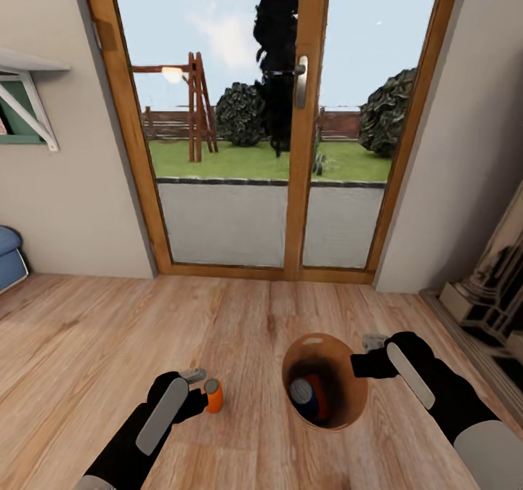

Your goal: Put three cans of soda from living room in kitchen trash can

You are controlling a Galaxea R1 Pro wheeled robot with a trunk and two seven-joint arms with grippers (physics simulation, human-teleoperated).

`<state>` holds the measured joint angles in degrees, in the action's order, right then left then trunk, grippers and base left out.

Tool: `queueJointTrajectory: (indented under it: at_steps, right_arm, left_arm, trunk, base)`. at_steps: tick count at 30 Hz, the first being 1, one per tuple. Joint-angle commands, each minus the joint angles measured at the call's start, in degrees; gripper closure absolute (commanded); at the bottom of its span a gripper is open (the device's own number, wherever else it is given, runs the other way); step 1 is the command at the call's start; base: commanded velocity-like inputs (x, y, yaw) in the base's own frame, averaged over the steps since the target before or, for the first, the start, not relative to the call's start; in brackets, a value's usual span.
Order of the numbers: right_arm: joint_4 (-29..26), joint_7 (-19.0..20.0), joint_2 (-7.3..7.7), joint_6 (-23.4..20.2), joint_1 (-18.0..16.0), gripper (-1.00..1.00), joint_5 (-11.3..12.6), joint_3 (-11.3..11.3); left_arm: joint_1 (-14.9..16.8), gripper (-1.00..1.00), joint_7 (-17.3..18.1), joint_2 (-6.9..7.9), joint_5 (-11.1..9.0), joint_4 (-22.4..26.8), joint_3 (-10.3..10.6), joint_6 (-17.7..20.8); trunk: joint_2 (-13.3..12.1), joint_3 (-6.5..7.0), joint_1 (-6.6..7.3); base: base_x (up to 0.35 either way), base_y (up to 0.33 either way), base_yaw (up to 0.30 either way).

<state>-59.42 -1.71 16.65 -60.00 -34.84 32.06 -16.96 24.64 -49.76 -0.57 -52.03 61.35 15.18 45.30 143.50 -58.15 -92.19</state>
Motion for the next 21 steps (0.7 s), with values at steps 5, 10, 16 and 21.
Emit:
queueJointTrajectory:
  at_steps: [5,10,16,21]
  right_arm:
    - [0.8,0.3,0.04,0.0,-0.7,1.00,2.1,0.1]
    - [2.3,0.3,-0.01,0.0,-1.3,1.00,2.3,0.1]
    - [2.6,0.3,-0.13,0.0,-1.4,1.00,2.3,0.0]
    - [2.6,0.3,-0.13,0.0,-1.4,1.00,2.3,0.0]
  left_arm:
    - [0.3,-1.00,0.1,-0.18,0.0,-0.5,0.4,-0.6]
    - [0.3,-1.00,0.3,-0.13,0.0,-1.0,1.1,-1.3]
    - [0.3,-1.00,3.9,-0.06,0.1,-2.2,1.2,-2.1]
    - [0.3,-1.00,4.3,-0.05,0.2,-3.4,1.3,-2.2]
  trunk:
    - [0.0,0.01,0.01]
    - [0.0,0.01,0.01]
    - [0.0,0.01,0.01]
    - [0.0,0.01,0.01]
  base:
    - [0.345,0.004,0.000]
    - [0.345,0.001,0.000]
    - [0.345,0.000,0.000]
    - [0.345,0.000,0.000]
